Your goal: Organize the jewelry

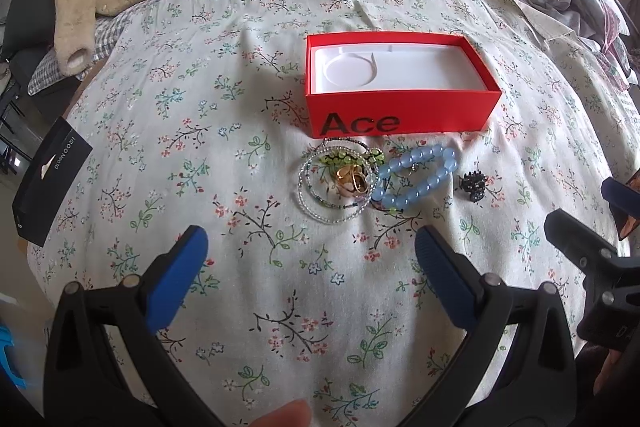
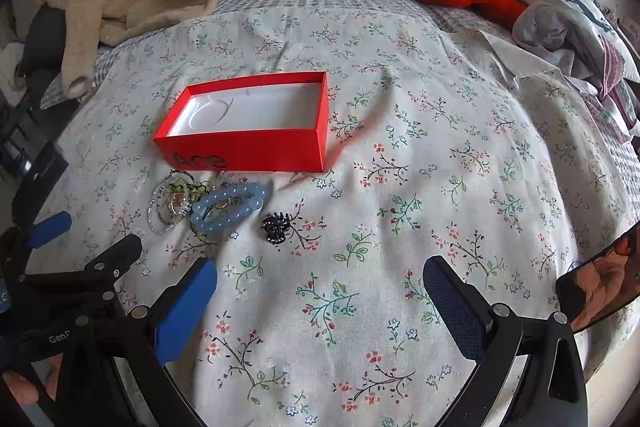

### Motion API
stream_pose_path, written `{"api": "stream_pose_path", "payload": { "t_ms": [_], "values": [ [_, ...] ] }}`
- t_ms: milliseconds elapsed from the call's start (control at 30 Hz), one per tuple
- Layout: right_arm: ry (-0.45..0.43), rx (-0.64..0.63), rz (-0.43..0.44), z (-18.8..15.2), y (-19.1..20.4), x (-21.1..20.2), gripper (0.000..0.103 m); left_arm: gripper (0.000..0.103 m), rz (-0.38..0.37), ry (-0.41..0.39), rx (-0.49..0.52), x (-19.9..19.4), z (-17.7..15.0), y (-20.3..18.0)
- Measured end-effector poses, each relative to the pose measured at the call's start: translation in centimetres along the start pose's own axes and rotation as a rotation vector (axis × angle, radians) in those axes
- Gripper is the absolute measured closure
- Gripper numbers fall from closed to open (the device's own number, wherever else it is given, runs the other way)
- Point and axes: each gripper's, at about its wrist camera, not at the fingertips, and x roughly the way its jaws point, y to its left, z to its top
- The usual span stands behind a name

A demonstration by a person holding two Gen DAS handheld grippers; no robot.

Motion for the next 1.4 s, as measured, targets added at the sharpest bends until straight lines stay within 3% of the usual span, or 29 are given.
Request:
{"api": "stream_pose_path", "payload": {
  "t_ms": [1400],
  "values": [
    [0.008, -0.004, 0.009, 0.3, 0.2, 0.4, 0.000, 0.000, -0.042, -0.010, -0.047, -0.6, 0.3, 1.4]
  ]
}}
